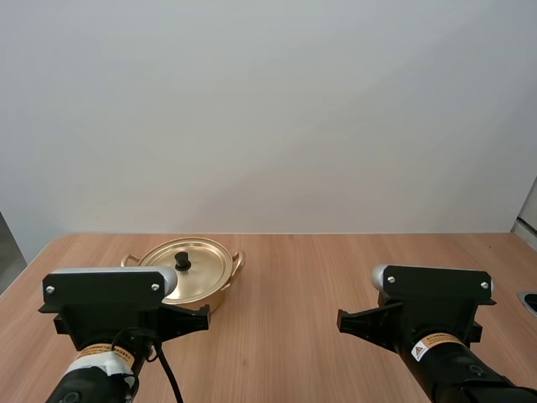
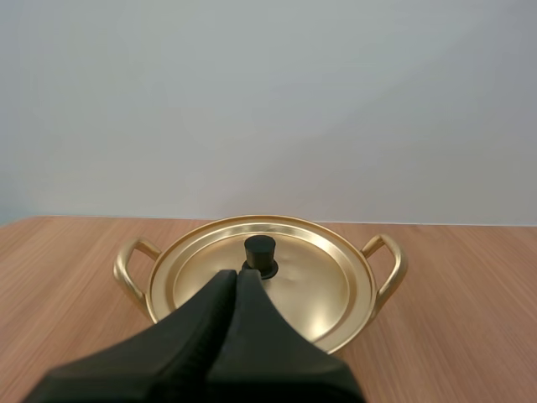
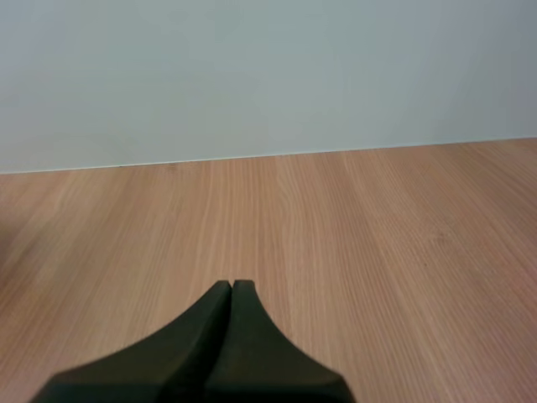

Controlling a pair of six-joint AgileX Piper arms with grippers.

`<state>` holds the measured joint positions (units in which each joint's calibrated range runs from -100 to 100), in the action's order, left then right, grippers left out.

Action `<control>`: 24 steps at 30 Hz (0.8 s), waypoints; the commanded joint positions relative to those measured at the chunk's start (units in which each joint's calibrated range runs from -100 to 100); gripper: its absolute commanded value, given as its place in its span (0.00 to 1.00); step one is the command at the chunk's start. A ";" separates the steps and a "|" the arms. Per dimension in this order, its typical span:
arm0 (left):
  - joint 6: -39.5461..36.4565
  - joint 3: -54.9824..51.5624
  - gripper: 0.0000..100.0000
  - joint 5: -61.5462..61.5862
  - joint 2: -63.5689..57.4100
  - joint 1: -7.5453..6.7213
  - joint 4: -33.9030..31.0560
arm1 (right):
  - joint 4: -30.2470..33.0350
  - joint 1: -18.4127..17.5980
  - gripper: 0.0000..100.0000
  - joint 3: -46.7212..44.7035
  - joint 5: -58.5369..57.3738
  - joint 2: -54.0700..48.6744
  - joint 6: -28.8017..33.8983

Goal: Open the pot, put the car inside, and close it

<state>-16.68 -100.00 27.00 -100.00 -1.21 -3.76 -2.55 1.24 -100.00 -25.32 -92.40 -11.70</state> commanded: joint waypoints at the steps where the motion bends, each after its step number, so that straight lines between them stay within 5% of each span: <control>1: -0.01 0.00 0.00 0.02 0.00 0.03 0.00 | -0.07 0.01 0.00 0.00 0.04 0.06 -0.10; 24: -0.01 0.00 0.00 0.02 0.00 0.03 0.00 | -0.07 0.01 0.00 0.00 0.37 0.06 -1.35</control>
<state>-16.68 -100.00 27.00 -100.00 -1.21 -3.76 -2.55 1.24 -100.00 -24.97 -92.40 -13.04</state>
